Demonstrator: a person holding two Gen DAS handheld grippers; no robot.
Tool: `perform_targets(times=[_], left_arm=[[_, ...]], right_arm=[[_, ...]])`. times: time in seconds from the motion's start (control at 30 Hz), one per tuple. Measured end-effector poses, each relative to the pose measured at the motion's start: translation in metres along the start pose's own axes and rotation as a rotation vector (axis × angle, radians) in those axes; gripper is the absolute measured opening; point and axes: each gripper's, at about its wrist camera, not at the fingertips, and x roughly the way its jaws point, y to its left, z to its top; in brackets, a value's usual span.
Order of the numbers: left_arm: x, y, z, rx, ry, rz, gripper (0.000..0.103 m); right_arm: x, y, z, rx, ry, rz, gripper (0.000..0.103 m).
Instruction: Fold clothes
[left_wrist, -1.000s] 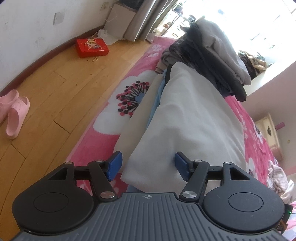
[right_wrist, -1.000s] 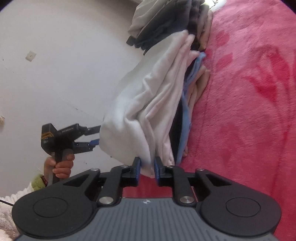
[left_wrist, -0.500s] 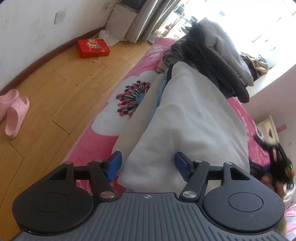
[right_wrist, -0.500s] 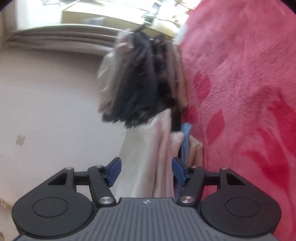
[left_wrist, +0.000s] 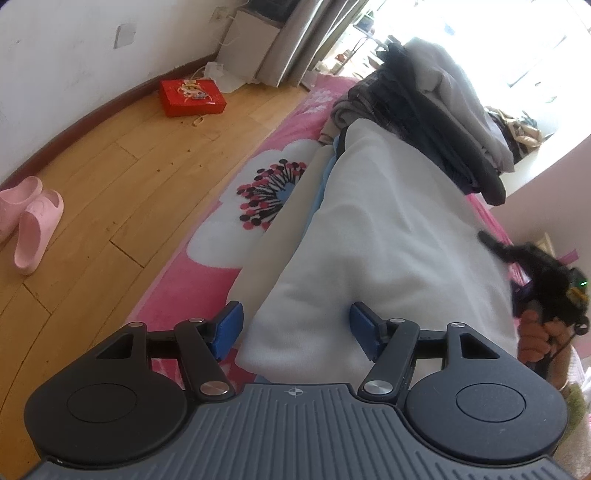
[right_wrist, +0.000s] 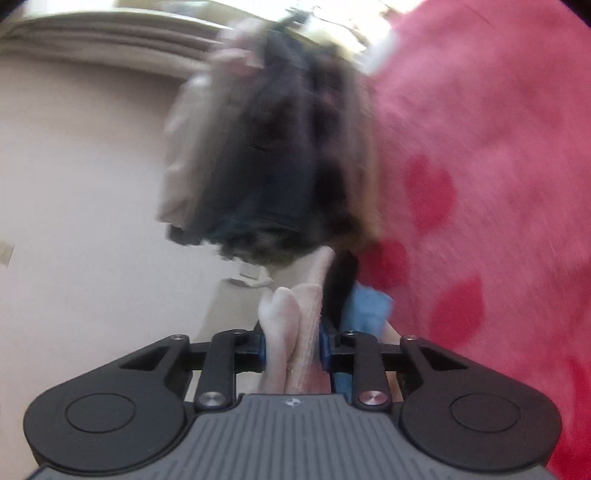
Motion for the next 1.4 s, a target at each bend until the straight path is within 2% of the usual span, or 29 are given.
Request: perform_targets(times=[0.1,0.2,0.23,0.3,0.37,0.43,0.5,0.6,0.7,0.83,0.87,0.93,0.97,1.03,1.13,1.2,1.3,1.4], left_arm=[[0.000,-0.005,0.000,0.005,-0.008,0.006,0.065],[0.001,-0.007,-0.001,0.002,-0.012,0.001,0.065],[0.001,-0.007,-0.002,-0.003,-0.012,-0.004,0.065],[0.002,-0.007,-0.003,-0.006,-0.012,-0.010,0.065],[0.002,-0.009,-0.002,-0.001,-0.011,-0.005,0.065],[0.002,-0.009,-0.002,0.008,-0.011,0.002,0.065],[0.002,-0.008,-0.002,0.010,-0.011,0.002,0.065],[0.002,-0.008,-0.003,0.014,-0.014,0.004,0.065],[0.002,-0.009,-0.002,0.017,-0.016,0.008,0.066],[0.001,-0.012,-0.002,0.025,-0.020,0.026,0.067],[0.000,-0.014,-0.002,0.037,-0.024,0.036,0.067],[-0.008,-0.021,-0.001,0.070,-0.040,0.058,0.066],[-0.014,-0.025,0.000,0.093,-0.059,0.075,0.065],[-0.035,-0.037,-0.001,0.155,-0.136,0.102,0.065],[-0.057,-0.062,-0.003,0.258,-0.207,0.074,0.065],[-0.053,-0.084,-0.007,0.344,-0.195,0.031,0.065],[-0.018,-0.109,-0.013,0.434,-0.103,0.020,0.066],[0.011,-0.114,-0.009,0.437,-0.057,0.083,0.065]], right_arm=[[0.002,0.018,0.010,-0.076,-0.019,0.002,0.026],[0.012,0.014,0.012,-0.110,-0.020,-0.044,0.025],[0.017,0.006,0.011,-0.098,-0.009,-0.068,0.025],[0.019,-0.011,0.009,-0.041,-0.002,-0.060,0.027],[0.020,-0.028,0.008,0.020,0.002,-0.045,0.031],[0.010,-0.034,0.008,0.059,-0.018,-0.027,0.049],[-0.009,-0.033,0.010,0.071,-0.060,-0.048,0.052],[-0.048,-0.008,0.003,-0.041,-0.131,-0.025,0.050],[-0.082,0.044,-0.034,-0.312,-0.114,0.025,0.043],[-0.089,0.081,-0.113,-0.667,0.023,0.089,0.038],[-0.079,0.076,-0.126,-0.700,0.068,0.037,0.038],[-0.059,0.060,-0.144,-0.715,0.130,-0.083,0.023],[-0.063,0.056,-0.144,-0.679,0.121,-0.088,0.023],[-0.080,0.058,-0.144,-0.633,0.075,-0.059,0.023],[-0.111,0.075,-0.156,-0.699,0.023,0.003,0.023],[-0.118,0.082,-0.170,-0.756,0.054,0.033,0.023],[-0.117,0.079,-0.178,-0.783,0.079,0.024,0.023],[-0.120,0.075,-0.178,-0.777,0.068,0.024,0.023]])
